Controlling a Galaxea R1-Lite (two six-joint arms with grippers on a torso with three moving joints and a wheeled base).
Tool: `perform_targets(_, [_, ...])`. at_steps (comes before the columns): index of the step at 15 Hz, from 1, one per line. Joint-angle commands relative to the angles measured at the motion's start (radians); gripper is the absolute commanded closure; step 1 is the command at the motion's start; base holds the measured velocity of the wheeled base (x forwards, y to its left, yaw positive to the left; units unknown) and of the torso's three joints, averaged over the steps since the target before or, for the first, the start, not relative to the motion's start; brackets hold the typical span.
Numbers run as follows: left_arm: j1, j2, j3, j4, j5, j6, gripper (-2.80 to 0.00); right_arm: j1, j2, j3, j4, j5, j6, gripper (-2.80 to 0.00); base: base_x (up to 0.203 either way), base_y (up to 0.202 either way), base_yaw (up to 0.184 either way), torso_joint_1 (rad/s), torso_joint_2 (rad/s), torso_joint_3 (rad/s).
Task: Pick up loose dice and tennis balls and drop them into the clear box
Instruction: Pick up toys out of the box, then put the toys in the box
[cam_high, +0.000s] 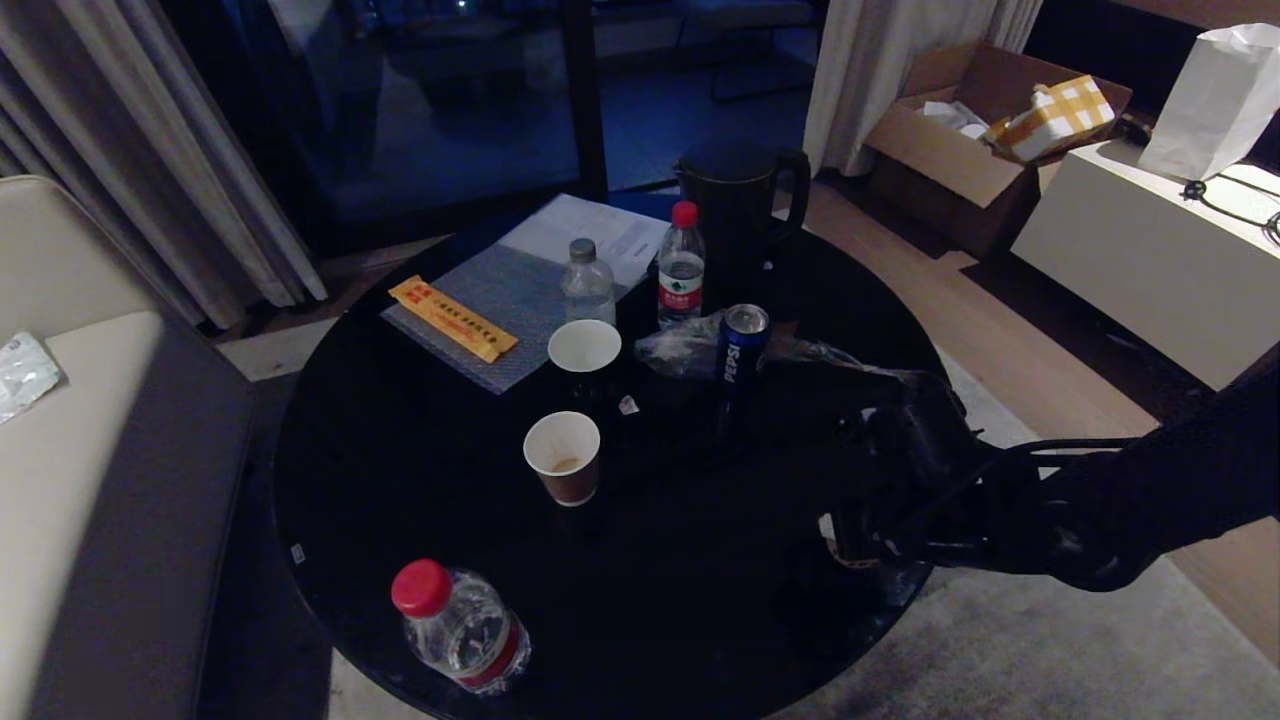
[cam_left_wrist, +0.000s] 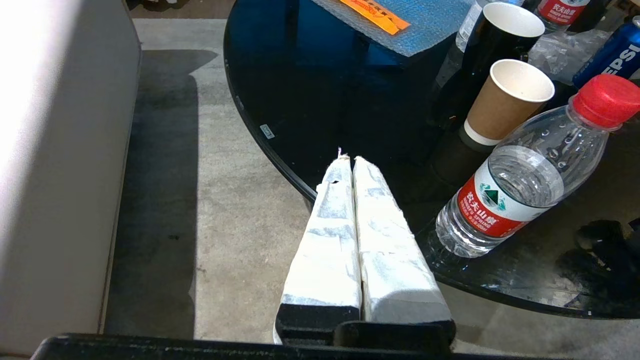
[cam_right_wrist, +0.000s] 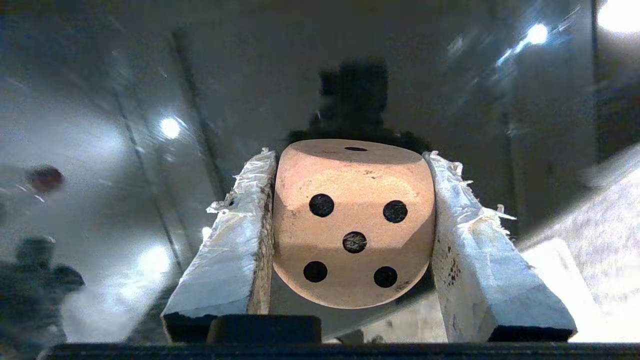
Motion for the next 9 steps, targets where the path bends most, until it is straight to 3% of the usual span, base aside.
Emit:
perform_targets(1, [0.0, 0.001, 0.0, 0.0, 0.001, -0.001, 0.0, 0.001, -0.079, 0.006, -0.004, -0.002, 0.001, 0.0, 0.0, 0.0, 0.0, 0.0, 0.0, 0.0])
perform_targets(5, [0.0, 0.001, 0.0, 0.0, 0.001, -0.001, 0.0, 0.001, -0.341, 0.11, 0.002, -0.032, 0.0, 0.0, 0.0, 0.0, 0.0, 0.0, 0.0, 0.0])
perform_targets(9, [0.0, 0.002, 0.0, 0.0, 0.001, -0.001, 0.0, -0.009, -0.648, 0.347, 0.013, -0.122, 0.0, 0.0, 0.0, 0.0, 0.0, 0.0, 0.0, 0.0])
